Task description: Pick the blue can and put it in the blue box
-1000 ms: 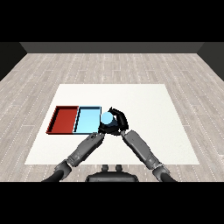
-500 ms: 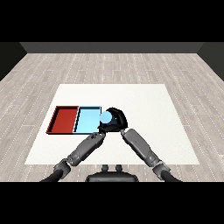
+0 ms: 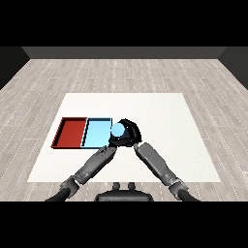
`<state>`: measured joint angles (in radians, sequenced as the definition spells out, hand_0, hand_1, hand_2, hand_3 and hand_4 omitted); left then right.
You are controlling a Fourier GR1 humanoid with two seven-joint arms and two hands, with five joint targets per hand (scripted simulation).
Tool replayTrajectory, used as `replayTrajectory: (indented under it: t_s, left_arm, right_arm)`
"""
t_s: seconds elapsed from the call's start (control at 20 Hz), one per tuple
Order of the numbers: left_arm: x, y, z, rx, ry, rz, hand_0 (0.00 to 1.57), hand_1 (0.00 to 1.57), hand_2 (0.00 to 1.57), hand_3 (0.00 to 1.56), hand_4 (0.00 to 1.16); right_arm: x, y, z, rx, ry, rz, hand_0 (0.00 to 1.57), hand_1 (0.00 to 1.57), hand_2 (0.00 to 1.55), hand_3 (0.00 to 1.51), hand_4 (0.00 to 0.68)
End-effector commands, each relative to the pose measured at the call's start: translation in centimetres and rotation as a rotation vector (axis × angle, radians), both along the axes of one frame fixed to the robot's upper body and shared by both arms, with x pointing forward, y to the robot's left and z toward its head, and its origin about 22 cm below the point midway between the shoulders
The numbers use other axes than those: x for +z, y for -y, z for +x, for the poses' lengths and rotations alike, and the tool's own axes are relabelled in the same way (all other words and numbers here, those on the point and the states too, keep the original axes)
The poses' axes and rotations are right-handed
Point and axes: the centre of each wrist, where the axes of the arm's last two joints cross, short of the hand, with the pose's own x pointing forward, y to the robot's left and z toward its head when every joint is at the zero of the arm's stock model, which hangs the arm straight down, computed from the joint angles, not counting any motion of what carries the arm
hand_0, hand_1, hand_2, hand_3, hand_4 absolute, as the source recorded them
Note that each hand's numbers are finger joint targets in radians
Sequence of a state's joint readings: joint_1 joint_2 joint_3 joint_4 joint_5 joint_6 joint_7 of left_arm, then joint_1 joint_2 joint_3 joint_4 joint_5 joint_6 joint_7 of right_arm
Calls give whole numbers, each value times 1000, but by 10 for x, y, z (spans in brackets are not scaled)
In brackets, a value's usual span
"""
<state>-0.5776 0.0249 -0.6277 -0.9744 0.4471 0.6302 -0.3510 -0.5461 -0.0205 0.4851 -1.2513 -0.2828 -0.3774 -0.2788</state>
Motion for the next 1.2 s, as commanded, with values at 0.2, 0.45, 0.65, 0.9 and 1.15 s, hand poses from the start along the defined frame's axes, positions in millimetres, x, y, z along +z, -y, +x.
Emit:
replayTrajectory:
  t_s: [0.2,0.45,0.65,0.9,1.15]
  left_arm:
    - [4,6,4,21,10,1,1571,1571,1559,1466,1138]
    - [2,11,-10,18,16,-3,1571,1571,1568,1477,1142]
    - [0,1,2,30,0,17,1571,1571,1570,1478,1145]
    - [-5,-6,-6,38,-9,2,1571,1571,1571,1493,1148]
    - [-22,-9,-6,86,-5,-7,1571,1571,1571,1481,1145]
  right_arm:
    - [-4,0,-5,-22,-10,-63,0,0,0,0,0]
    - [-4,-9,-2,-22,0,-66,0,0,0,0,0]
    - [-18,26,2,-50,-5,-63,0,0,0,0,0]
    - [18,27,13,-105,-16,-8,0,0,0,0,0]
    - [15,64,7,-85,-3,182,0,0,0,0,0]
